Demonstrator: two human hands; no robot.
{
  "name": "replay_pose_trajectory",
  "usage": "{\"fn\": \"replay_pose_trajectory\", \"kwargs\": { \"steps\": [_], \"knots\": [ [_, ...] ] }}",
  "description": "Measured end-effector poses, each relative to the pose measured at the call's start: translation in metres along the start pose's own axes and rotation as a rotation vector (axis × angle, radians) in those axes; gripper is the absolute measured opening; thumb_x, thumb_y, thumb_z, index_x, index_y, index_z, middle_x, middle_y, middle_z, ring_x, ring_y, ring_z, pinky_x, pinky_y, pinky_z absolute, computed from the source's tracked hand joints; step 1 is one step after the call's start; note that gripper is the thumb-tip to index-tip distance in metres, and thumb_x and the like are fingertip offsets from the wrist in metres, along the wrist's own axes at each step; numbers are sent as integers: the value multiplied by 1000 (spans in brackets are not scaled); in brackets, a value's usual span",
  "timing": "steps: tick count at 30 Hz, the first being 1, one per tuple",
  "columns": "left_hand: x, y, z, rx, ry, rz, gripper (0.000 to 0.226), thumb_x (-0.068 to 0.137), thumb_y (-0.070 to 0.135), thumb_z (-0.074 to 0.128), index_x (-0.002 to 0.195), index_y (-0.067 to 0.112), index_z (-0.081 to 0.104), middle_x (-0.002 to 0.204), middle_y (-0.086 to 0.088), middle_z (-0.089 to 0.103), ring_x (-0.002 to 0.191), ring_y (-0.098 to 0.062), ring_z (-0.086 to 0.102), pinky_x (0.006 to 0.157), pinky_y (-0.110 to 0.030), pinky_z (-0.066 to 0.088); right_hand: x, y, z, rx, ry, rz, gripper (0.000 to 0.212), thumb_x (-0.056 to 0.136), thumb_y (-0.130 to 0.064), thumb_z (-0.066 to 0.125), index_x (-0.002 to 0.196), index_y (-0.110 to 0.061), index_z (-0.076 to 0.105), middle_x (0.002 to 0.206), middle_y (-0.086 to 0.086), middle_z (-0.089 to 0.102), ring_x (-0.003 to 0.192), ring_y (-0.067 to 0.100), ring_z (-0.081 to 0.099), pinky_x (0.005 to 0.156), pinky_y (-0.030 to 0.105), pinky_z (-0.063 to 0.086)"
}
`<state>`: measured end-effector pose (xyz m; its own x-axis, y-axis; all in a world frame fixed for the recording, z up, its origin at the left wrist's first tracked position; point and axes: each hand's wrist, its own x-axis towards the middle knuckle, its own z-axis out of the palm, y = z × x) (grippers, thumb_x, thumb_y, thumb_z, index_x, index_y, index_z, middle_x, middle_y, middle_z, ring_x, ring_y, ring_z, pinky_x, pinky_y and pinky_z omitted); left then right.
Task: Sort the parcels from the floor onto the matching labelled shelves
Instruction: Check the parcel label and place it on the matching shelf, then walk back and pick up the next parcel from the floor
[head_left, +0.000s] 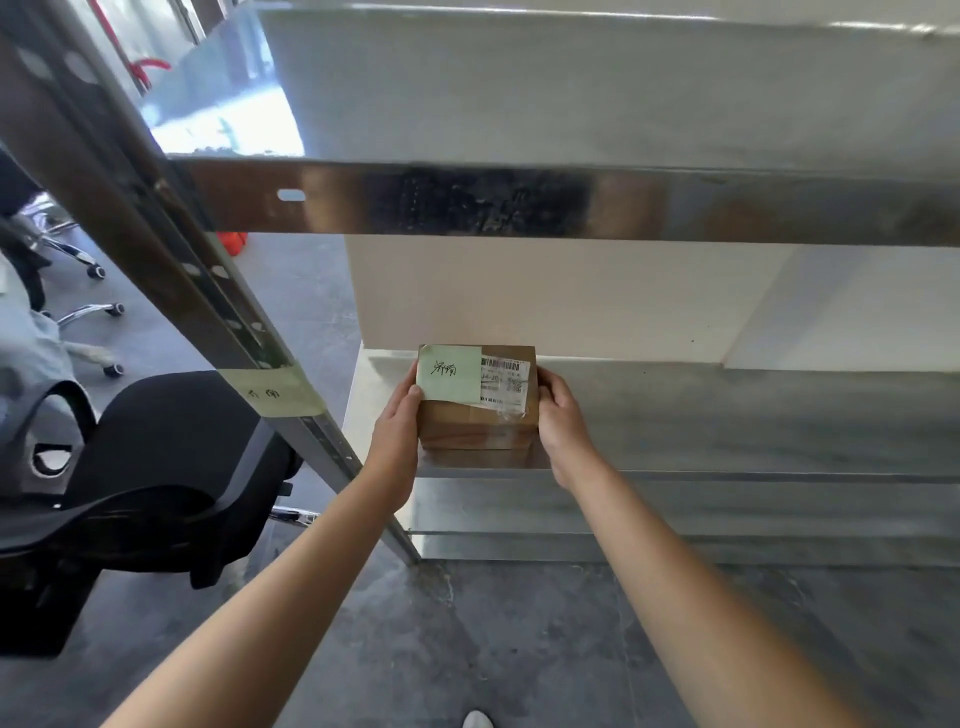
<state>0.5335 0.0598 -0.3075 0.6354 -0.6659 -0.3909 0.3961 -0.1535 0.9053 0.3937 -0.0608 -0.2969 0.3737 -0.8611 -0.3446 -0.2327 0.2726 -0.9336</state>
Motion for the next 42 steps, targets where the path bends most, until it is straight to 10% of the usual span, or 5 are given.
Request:
{"fn": "replay_pose_trajectory", "kwargs": {
  "steps": [12,16,26,42],
  "knots": [
    [-19,51,31,354,196,51,48,105,20,36,152,24,41,146,1,50,126,-20,48,105,-34,40,-14,-25,-20,-73,73,-79,39,107,-15,36,142,-11,52,148,4,52,136,18,47,109,25,34],
    [-36,62,56,660,51,263,50,109,26,31,157,15,29,167,-3,23,155,-19,16,126,-40,15,-26,-38,-33,-112,109,-154,42,107,-13,35,147,-13,46,155,4,44,145,19,39,116,28,30],
    [-78,57,118,1047,-386,817,57,109,40,19,161,20,10,170,5,-1,155,-8,-11,124,-27,-11,-86,-52,-80,-265,348,-313,47,110,-26,32,156,-20,32,165,-4,26,154,12,16,127,38,17],
    [-221,0,258,1150,-828,1291,77,101,53,0,160,6,14,168,-10,4,153,-21,-6,128,-45,8,-262,-7,-248,-653,973,-159,57,109,-34,25,161,-20,9,170,-8,2,155,9,-11,125,42,-13]
  ]
}}
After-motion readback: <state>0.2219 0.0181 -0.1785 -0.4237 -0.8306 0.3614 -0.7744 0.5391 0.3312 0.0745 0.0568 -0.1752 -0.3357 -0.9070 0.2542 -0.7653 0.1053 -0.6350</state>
